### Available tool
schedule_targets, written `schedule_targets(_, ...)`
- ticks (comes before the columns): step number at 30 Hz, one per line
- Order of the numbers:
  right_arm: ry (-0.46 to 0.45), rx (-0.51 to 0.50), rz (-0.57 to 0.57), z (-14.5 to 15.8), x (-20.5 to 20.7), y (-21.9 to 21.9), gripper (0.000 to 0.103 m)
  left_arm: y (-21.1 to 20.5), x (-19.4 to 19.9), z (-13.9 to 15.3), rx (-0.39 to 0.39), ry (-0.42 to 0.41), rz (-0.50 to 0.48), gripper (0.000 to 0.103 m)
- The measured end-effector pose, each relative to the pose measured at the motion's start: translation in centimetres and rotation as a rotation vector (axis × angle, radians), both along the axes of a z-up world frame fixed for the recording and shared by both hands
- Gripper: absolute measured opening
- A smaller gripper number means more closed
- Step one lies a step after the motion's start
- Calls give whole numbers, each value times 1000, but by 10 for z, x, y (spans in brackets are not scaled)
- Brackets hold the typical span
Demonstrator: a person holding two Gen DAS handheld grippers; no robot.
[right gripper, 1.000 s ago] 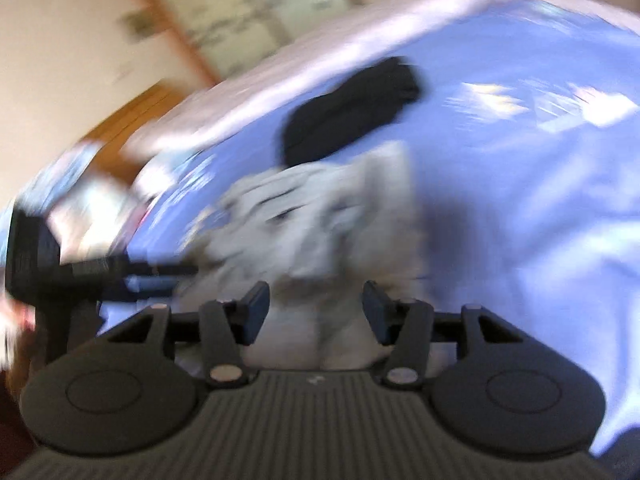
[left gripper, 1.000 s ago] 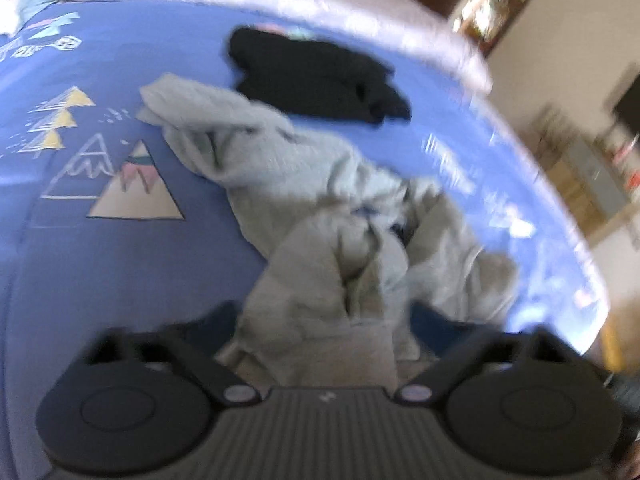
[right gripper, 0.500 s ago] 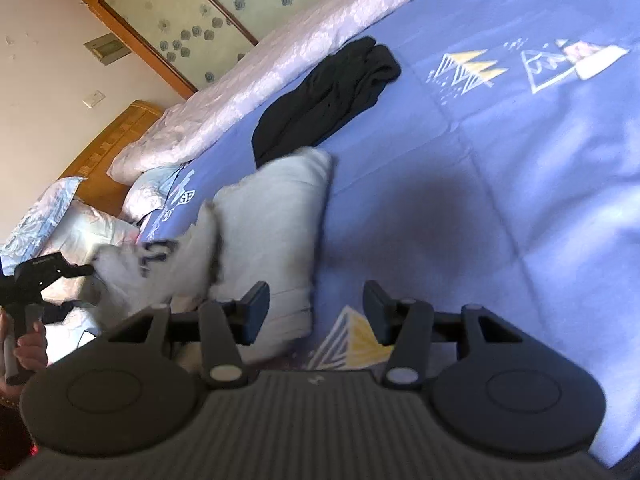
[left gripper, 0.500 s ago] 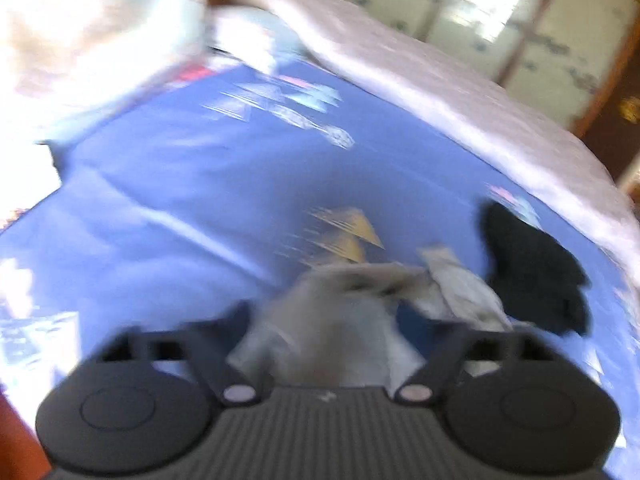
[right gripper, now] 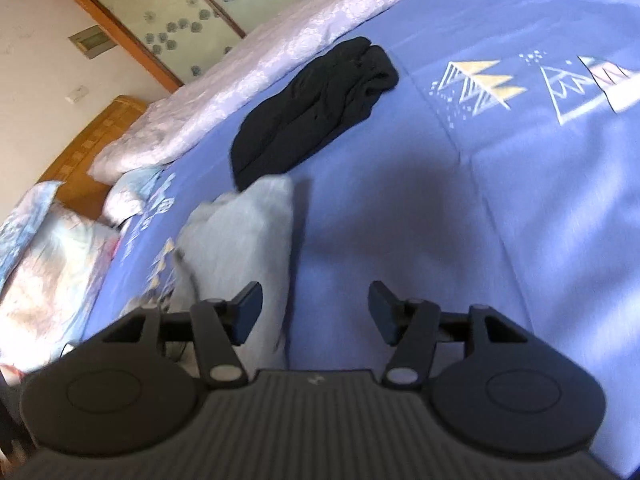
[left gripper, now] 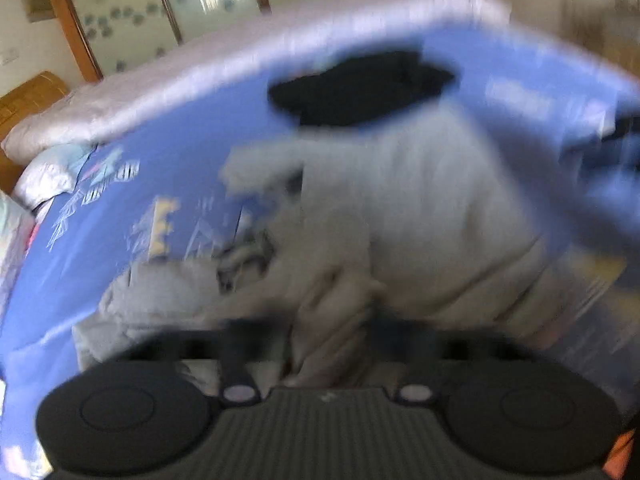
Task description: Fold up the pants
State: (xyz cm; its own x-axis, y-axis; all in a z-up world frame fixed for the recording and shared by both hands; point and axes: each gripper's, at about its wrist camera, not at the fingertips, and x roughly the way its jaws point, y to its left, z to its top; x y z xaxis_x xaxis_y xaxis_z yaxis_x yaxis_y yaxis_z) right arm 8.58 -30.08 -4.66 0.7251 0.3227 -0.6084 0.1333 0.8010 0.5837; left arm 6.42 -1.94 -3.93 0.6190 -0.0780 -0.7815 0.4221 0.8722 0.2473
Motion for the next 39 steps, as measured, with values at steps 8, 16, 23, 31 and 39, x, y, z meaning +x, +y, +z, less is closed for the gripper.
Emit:
schedule_targets(8, 11, -2, 56, 17, 58, 20, 61, 155, -57, 88, -409, -45, 248, 15)
schedule_targets(16, 6, -119, 213, 42, 121, 83, 69, 288, -169, 150, -549, -338, 554, 10)
schedule_targets(23, 102, -338, 320, 24, 173, 166, 84, 277, -154, 121, -563, -257, 546, 33)
schedule_targets(31, 205, -507, 411, -5, 191, 197, 84, 200, -114, 49, -363, -89, 372, 102)
schedule_targets(39, 247, -548, 450, -18, 200, 214, 21, 163, -90, 2, -243, 70, 312, 17)
